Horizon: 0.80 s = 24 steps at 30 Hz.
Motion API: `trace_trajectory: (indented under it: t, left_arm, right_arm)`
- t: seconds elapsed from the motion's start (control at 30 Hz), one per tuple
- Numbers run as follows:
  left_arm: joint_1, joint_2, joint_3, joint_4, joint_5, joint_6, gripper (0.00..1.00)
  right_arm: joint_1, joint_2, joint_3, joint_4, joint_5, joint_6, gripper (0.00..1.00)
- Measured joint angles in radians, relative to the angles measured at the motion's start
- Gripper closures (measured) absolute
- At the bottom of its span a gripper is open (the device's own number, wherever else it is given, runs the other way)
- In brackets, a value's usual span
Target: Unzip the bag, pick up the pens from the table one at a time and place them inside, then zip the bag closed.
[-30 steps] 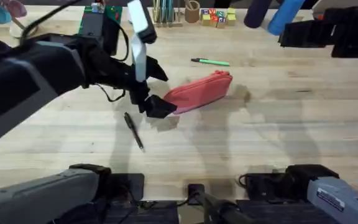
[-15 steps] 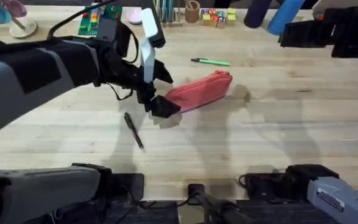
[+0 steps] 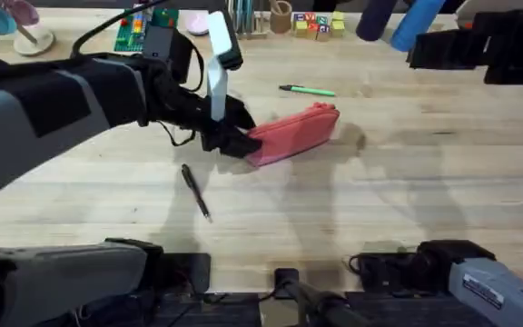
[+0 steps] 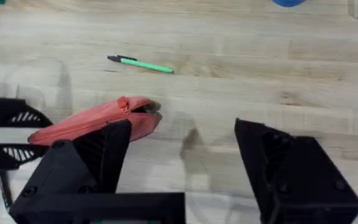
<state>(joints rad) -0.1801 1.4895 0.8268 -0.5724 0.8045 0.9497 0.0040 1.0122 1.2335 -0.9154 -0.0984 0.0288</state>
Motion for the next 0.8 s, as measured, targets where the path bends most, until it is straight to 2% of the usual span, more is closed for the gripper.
trace_trajectory:
  t: [0.1, 0.13, 0.37, 0.57, 0.8]
  left_arm:
    - [0.0, 0.0, -0.001, 0.002, -0.002, 0.004, 0.913]
    - [-0.001, 0.0, -0.001, 0.004, -0.004, 0.002, 0.944]
    - [-0.001, 0.0, -0.002, 0.005, -0.004, 0.002, 0.96]
    - [-0.001, 0.0, -0.002, 0.005, -0.004, 0.002, 0.959]
    - [-0.001, 0.0, -0.002, 0.005, -0.004, 0.002, 0.958]
  right_arm:
    - [0.0, 0.0, 0.0, 0.0, 0.0, 0.0, 0.005]
    - [0.0, 0.0, 0.0, 0.0, 0.0, 0.0, 0.005]
    - [0.0, 0.0, 0.0, 0.0, -0.002, -0.008, 0.005]
    - [0.0, 0.003, 0.0, 0.0, -0.062, -0.049, 0.005]
    - [0.012, 0.071, 0.004, -0.014, -0.112, -0.058, 0.005]
